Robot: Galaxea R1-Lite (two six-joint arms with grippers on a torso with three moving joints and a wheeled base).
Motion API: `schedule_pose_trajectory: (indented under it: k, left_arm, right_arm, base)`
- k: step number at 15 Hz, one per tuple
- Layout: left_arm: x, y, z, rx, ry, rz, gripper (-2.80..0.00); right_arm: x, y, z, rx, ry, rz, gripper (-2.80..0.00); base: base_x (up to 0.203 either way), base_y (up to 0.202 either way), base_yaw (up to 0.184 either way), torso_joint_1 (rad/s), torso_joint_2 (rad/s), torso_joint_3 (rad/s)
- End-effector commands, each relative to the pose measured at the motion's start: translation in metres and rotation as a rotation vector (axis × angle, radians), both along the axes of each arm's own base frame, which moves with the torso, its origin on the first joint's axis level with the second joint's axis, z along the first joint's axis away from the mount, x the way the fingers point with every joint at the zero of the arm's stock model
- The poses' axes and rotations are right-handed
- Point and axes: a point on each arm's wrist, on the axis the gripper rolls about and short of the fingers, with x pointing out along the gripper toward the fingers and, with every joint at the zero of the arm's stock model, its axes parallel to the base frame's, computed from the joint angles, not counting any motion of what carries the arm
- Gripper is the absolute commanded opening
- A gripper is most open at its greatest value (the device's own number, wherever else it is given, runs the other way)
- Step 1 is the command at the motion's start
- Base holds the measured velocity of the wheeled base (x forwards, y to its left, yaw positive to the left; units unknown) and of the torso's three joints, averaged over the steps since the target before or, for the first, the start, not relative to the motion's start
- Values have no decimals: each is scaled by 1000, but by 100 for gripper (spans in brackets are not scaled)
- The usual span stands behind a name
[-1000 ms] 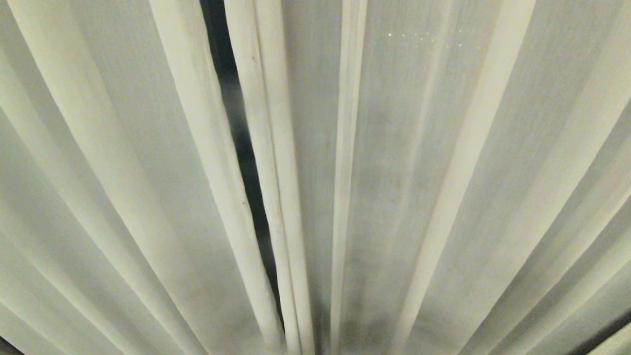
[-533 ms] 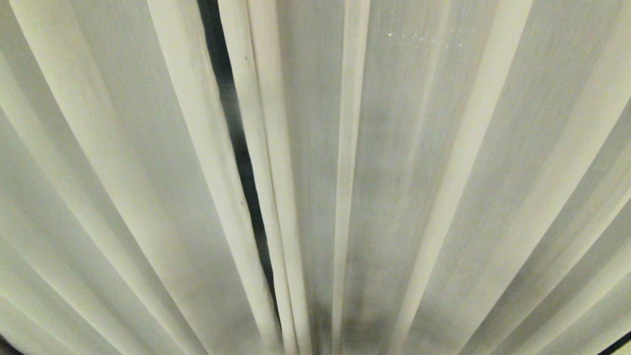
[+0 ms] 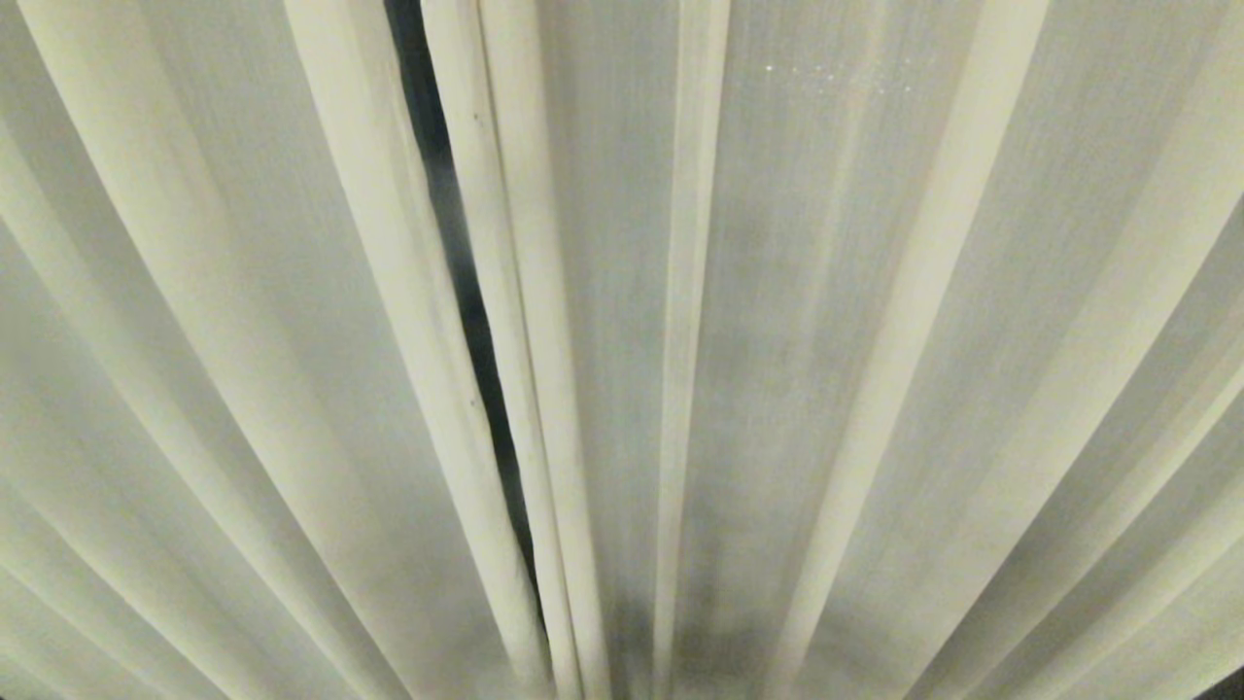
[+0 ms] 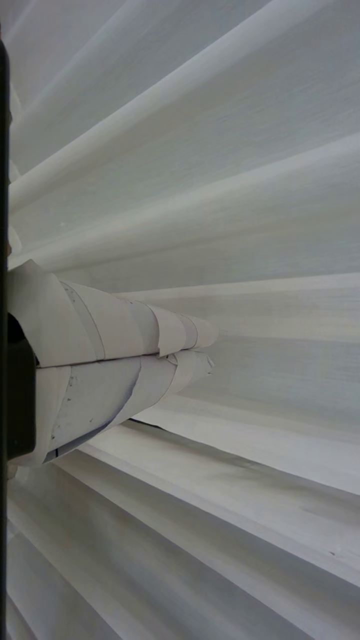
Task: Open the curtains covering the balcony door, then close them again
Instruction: Pull the outer curtains open on both sides
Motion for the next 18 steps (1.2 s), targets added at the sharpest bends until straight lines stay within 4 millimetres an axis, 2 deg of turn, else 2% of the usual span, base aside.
schedule_pose_trajectory:
  k: [1, 18]
  left_arm:
    - [0, 0, 0, -1, -1, 0, -280]
    - [0, 0, 0, 1, -1, 0, -280]
  right_arm:
    - [0, 0, 0, -1, -1, 1, -280]
    - [0, 0, 0, 0, -1, 1, -280]
  base:
    - [0, 0, 0, 0, 0, 0]
    - [0, 0, 0, 0, 0, 0]
